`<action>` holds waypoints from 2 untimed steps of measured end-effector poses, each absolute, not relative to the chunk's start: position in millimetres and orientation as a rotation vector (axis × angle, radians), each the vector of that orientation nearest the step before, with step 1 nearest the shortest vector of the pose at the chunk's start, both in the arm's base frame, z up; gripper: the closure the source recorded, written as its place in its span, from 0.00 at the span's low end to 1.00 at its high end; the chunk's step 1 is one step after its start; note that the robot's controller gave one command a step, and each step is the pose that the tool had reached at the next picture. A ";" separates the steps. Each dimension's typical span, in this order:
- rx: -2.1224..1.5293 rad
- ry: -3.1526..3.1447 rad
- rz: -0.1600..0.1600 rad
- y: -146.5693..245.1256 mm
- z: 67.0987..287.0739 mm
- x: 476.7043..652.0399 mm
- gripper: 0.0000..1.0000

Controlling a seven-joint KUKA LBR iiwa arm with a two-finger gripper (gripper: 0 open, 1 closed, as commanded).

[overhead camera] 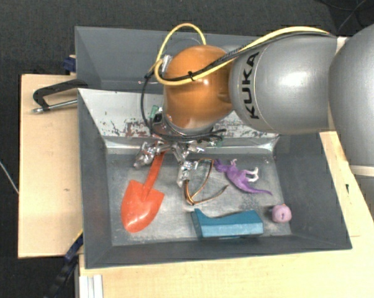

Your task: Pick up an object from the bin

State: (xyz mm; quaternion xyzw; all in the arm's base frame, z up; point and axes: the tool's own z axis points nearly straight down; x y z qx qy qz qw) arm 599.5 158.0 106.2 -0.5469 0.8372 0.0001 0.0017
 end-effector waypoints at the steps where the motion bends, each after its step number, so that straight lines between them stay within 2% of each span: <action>1: -1.578 2.701 0.007 132.7 77.9 598.5 1.00; 2: -1.579 2.701 0.006 132.8 77.9 598.5 1.00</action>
Offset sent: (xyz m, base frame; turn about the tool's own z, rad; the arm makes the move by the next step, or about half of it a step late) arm 0.0000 0.0000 0.0000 0.0000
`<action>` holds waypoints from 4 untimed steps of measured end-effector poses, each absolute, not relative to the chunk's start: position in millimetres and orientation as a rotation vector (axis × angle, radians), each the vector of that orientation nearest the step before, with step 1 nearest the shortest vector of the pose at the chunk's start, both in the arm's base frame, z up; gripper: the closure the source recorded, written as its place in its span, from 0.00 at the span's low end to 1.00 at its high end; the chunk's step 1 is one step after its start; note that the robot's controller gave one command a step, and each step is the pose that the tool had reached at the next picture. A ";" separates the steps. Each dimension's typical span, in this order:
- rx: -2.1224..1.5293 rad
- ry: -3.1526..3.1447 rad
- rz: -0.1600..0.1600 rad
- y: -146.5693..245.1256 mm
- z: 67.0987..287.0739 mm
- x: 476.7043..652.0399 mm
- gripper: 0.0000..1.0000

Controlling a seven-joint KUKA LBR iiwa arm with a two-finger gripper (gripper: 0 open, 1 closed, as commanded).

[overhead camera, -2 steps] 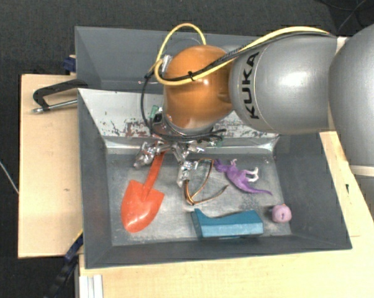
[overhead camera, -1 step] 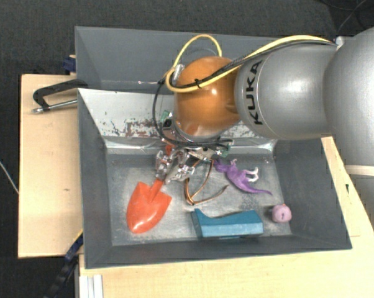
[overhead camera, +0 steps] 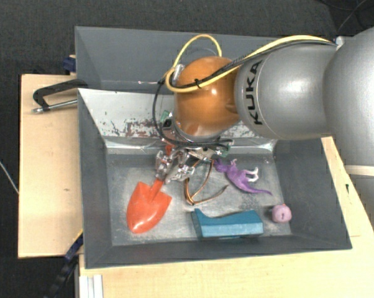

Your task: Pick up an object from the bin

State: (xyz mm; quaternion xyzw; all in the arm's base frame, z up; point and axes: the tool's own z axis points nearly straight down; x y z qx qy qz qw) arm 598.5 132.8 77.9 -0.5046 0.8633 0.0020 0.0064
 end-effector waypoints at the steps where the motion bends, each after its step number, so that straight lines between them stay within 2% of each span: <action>1: -1.580 2.703 0.007 132.6 81.2 597.3 1.00; 4: -1.581 2.709 0.002 131.5 135.2 596.3 1.00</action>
Offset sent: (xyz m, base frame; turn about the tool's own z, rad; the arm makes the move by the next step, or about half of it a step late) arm 0.0000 0.0000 0.0079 0.0000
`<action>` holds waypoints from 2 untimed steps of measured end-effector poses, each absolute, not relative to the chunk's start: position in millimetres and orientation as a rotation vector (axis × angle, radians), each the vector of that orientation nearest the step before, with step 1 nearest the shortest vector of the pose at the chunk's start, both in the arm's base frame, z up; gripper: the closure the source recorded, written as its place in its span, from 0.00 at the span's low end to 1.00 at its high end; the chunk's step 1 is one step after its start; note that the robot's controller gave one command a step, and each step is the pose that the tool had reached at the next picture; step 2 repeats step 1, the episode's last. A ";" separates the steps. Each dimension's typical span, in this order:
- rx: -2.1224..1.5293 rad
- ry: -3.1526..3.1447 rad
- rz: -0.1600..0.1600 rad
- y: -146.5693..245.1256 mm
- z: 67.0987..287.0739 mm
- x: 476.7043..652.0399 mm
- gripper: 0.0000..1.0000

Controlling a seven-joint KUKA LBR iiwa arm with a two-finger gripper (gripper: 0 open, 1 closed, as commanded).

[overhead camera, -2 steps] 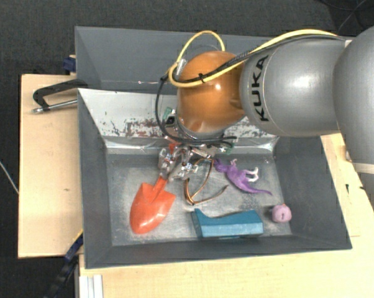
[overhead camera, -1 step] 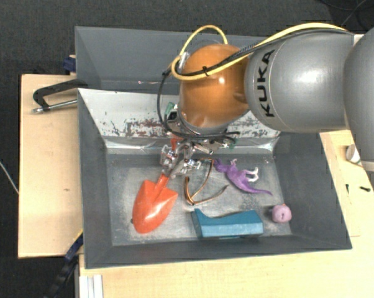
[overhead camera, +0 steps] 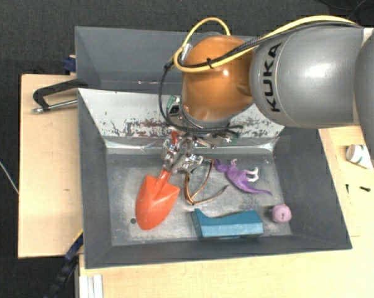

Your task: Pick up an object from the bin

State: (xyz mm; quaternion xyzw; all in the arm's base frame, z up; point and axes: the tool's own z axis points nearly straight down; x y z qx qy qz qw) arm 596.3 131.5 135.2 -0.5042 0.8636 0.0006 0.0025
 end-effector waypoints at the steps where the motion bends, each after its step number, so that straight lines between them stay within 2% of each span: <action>1: -1.579 2.704 -0.001 132.0 147.9 597.7 1.00; 2: -1.579 2.704 -0.001 132.0 147.9 597.7 1.00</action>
Offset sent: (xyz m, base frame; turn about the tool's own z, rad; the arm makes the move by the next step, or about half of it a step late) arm -0.0001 -0.0002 0.0212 0.0000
